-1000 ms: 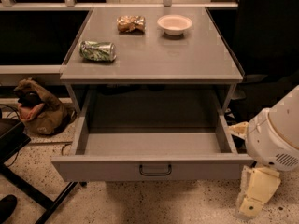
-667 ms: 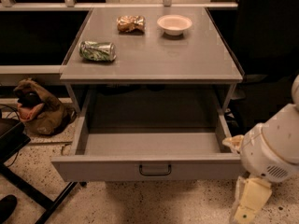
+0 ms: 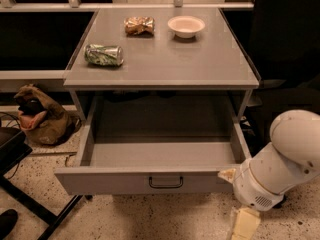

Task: Close top drawer

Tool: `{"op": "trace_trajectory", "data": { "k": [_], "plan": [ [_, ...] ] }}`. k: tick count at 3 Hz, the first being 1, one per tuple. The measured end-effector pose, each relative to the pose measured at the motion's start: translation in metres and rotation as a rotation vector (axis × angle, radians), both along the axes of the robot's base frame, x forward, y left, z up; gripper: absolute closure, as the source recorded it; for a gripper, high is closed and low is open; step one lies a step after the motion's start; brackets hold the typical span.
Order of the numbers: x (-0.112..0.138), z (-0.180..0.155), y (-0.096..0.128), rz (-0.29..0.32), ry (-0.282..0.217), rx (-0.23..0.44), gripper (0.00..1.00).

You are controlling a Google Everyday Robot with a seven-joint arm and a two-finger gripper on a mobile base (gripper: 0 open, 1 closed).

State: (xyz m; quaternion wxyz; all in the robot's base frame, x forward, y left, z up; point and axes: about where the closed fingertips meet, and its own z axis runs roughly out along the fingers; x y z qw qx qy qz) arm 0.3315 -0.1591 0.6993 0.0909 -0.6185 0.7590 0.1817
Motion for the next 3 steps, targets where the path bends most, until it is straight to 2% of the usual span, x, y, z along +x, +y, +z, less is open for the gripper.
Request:
{"op": "trace_trajectory", "data": {
  "k": [1, 2, 3],
  "plan": [
    [-0.002, -0.031, 0.013, 0.034, 0.03, 0.027, 0.0],
    [-0.002, -0.031, 0.013, 0.034, 0.03, 0.027, 0.0],
    [0.014, -0.033, 0.023, 0.053, -0.01, 0.056, 0.0]
  ]
}}
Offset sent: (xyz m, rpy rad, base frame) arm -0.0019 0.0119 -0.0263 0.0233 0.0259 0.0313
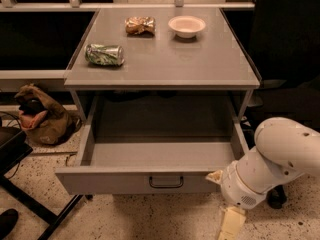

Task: Close top drawer

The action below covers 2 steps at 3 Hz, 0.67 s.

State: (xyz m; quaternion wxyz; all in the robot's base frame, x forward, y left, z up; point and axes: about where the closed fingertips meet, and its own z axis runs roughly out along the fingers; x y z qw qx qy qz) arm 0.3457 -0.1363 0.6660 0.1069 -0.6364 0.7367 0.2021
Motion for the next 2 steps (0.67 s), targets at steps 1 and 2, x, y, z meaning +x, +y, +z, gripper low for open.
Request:
{"op": "trace_trajectory", "data": {
  "k": [1, 2],
  "plan": [
    [0.037, 0.0, 0.021, 0.021, -0.068, 0.028, 0.0],
    [0.08, 0.003, 0.043, 0.026, -0.133, 0.063, 0.0]
  ]
}}
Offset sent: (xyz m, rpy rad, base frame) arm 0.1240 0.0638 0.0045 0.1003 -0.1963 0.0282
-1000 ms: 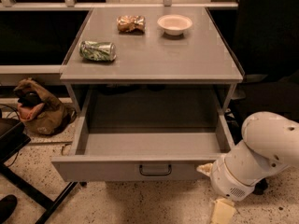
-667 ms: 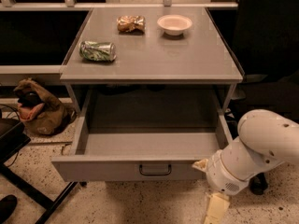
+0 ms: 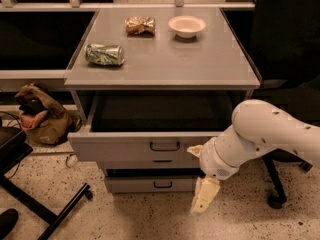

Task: Close top drawer

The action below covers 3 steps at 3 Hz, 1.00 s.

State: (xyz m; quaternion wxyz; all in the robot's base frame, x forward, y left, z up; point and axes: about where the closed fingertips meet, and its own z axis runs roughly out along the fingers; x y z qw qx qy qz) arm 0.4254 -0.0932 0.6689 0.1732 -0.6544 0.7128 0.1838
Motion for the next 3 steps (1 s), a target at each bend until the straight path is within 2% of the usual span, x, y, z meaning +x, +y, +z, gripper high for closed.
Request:
{"op": "trace_trajectory", "data": {
  "k": [1, 2, 3],
  "plan": [
    [0.0, 0.0, 0.0, 0.0, 0.0, 0.0, 0.0],
    [0.023, -0.008, 0.01, 0.029, -0.018, 0.009, 0.0],
    [0.052, -0.008, 0.019, 0.045, -0.056, 0.009, 0.0]
  ]
}}
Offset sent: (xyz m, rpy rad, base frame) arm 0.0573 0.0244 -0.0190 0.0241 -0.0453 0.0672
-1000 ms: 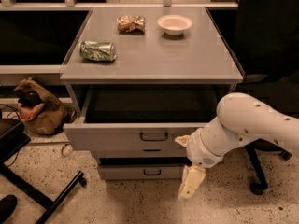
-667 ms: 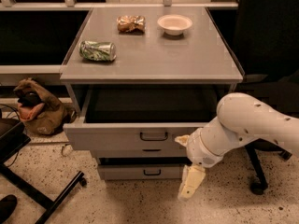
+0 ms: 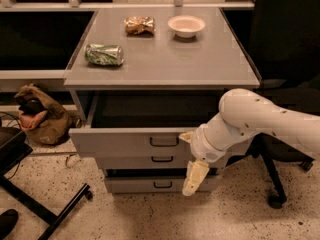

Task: Close top drawer

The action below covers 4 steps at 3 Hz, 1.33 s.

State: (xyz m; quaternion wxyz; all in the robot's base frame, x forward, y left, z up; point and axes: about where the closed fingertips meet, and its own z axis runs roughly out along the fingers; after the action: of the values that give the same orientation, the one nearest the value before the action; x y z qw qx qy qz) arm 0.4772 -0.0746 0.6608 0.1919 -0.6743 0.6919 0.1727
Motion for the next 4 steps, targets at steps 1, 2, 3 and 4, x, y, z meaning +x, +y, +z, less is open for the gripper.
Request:
{"op": "trace_trajectory", "data": {
  "k": [1, 2, 3, 4],
  "plan": [
    [0.038, 0.008, 0.01, -0.004, -0.066, 0.0, 0.0],
    [0.066, 0.012, 0.022, -0.007, -0.106, 0.011, 0.0],
    [0.066, 0.012, 0.022, -0.007, -0.106, 0.011, 0.0],
    [0.079, -0.002, 0.011, -0.039, -0.1, 0.011, 0.0]
  ]
}}
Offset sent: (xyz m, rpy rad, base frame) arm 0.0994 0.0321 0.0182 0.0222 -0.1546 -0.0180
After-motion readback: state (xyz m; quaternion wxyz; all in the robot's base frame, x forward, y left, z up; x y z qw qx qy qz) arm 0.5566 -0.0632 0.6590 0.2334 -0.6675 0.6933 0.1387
